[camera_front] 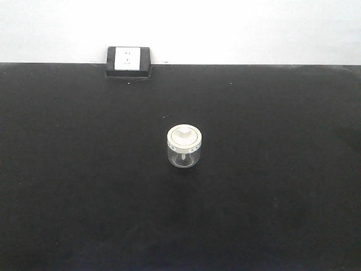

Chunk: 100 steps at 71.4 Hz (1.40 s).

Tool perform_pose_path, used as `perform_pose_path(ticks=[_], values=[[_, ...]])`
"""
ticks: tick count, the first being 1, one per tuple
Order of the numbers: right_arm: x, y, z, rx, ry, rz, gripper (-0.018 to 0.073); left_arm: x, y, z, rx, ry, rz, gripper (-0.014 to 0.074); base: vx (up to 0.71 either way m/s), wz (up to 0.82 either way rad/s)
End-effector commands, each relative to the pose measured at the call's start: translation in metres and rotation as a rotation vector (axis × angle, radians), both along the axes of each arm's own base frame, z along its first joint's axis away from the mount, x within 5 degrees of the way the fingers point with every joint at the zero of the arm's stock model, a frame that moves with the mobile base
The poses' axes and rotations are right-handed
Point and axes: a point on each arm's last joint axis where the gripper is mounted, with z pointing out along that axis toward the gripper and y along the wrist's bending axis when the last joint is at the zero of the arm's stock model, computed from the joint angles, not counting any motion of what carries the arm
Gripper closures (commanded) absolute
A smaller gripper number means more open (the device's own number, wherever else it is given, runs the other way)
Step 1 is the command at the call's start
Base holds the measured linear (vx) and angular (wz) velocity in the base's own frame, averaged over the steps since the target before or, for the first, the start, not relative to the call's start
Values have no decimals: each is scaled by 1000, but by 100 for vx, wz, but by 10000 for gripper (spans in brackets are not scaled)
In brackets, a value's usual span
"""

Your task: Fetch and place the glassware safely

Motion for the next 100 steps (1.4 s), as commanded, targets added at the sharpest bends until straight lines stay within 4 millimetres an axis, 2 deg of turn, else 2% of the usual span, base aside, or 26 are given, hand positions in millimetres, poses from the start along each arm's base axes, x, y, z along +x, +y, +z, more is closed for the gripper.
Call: perform_pose_path(ticks=[1, 8, 18, 31, 100], values=[[0, -1, 10, -16, -26, -14, 563, -10, 0, 8, -27, -31, -1, 603, 0, 0], [0, -1, 10, -16, -26, -14, 563, -18, 0, -1, -29, -21, -1, 603, 0, 0], [0, -1, 10, -16, -26, -14, 563, -23, 0, -30, -77, -58, -10, 603, 0, 0], [0, -1, 10, -16, -26, -14, 563, -16, 0, -64, -93, -104, -2, 603, 0, 0], [0, -1, 10, -16, -26, -15, 563, -16, 0, -67, -91, -75, -2, 603, 0, 0]])
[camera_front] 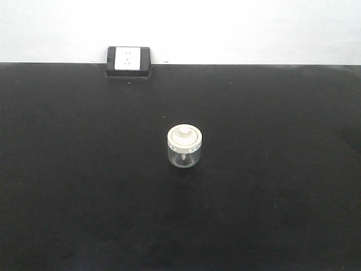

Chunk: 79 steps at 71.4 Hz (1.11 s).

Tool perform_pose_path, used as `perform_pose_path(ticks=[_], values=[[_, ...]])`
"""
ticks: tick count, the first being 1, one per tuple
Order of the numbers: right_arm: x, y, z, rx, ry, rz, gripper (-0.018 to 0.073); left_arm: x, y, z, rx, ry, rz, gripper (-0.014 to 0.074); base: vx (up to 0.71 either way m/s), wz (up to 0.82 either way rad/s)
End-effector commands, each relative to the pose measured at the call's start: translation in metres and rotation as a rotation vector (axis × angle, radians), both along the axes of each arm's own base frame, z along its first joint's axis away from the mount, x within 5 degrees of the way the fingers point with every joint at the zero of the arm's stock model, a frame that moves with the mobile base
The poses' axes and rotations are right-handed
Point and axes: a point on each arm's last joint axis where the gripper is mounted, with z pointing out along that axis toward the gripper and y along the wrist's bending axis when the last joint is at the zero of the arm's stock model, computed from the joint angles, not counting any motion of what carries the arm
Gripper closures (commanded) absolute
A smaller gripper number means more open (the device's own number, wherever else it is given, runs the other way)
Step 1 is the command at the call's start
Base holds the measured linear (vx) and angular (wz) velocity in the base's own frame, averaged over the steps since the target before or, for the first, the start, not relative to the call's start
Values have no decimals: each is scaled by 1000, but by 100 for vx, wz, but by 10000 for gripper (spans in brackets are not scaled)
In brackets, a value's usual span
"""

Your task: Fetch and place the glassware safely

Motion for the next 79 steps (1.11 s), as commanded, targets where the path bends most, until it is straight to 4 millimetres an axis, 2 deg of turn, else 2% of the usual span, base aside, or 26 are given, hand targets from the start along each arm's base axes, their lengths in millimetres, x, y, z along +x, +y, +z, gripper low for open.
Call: perform_pose_path(ticks=[1, 37, 49, 79], values=[[0, -1, 10, -18, -26, -14, 563, 0, 0, -2, -18, -66, 5, 603, 0, 0], [0, -1, 10, -15, -26, -14, 563, 0, 0, -2, -18, -65, 5, 603, 0, 0], [0, -2, 8, 35, -4, -20, 563, 0, 0, -2, -18, -65, 5, 603, 0, 0], [-1, 2, -4, -82, 123, 27, 563, 0, 0, -2, -18, -65, 5, 603, 0, 0]])
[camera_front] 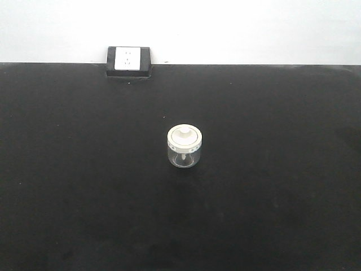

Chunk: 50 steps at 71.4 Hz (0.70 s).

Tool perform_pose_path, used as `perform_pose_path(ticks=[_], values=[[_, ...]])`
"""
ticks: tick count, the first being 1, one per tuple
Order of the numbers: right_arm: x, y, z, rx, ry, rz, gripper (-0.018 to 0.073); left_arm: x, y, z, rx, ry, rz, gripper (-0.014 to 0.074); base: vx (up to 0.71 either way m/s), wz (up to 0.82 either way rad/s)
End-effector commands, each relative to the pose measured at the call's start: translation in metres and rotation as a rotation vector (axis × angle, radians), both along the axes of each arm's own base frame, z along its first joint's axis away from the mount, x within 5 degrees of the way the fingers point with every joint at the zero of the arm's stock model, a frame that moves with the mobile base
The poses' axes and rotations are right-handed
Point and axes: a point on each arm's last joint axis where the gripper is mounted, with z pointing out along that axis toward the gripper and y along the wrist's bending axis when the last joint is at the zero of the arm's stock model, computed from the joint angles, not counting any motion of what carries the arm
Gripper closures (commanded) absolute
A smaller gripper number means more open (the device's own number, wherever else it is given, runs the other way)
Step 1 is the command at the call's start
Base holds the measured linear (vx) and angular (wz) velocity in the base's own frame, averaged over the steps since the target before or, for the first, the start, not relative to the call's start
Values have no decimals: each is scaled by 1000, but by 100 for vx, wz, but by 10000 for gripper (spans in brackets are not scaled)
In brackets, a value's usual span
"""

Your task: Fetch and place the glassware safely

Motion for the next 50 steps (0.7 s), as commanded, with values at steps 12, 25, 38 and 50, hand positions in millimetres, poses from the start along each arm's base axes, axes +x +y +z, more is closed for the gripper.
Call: perform_pose_path(ticks=[12, 25, 38, 50], values=[[-1, 10, 9, -71, -19, 115, 563, 0, 0, -2, -18, -66, 5, 603, 0, 0], [-1, 13, 14, -87, -83, 149, 563, 0, 0, -2, -18, -66, 5, 603, 0, 0], [-1, 13, 19, -71, -131, 144, 563, 0, 0, -2, -18, -66, 5, 603, 0, 0], [-1, 13, 19, -64, -132, 143, 563, 0, 0, -2, -18, -66, 5, 603, 0, 0]])
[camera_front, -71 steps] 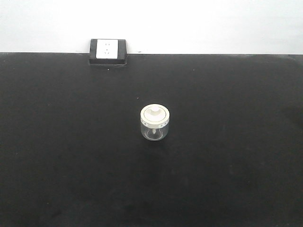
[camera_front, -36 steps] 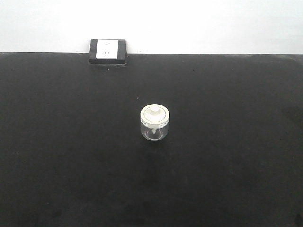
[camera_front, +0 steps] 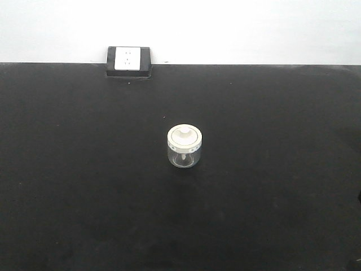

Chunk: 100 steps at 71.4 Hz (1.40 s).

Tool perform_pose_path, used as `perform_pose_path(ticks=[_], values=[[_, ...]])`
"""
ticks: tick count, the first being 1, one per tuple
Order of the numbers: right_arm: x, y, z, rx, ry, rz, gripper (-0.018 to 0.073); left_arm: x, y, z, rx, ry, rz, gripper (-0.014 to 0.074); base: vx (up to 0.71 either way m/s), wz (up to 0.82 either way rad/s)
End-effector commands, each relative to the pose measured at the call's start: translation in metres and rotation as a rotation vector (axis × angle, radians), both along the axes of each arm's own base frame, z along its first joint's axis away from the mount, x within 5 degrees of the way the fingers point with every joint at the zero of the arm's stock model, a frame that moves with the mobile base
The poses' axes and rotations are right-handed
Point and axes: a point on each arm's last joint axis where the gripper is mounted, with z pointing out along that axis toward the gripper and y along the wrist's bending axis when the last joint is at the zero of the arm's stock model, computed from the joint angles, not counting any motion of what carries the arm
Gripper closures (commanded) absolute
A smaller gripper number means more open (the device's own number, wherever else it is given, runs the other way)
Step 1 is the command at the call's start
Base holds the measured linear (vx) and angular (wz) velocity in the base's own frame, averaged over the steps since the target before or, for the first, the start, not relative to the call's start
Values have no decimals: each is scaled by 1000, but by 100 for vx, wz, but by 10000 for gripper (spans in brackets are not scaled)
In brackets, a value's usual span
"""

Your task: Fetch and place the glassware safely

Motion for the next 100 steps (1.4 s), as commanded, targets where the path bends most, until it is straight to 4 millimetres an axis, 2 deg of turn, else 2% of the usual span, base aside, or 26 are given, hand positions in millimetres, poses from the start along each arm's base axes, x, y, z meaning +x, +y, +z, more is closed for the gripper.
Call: perform_pose_path(ticks=[1, 21, 32, 64, 100], values=[[1, -1, 18, 16, -109, -11, 563, 0, 0, -1, -18, -67, 5, 603, 0, 0], [2, -13, 17, 87, -98, -172, 563, 0, 0, -1, -18, -67, 5, 603, 0, 0], [2, -17, 12, 60, -92, -222, 563, 0, 0, -1, -18, -67, 5, 603, 0, 0], [-20, -16, -48, 78, -231, -215, 563, 0, 0, -1, -18, -67, 5, 603, 0, 0], [-21, -17, -49, 64, -218, -218, 563, 0, 0, -1, -18, -65, 5, 603, 0, 0]])
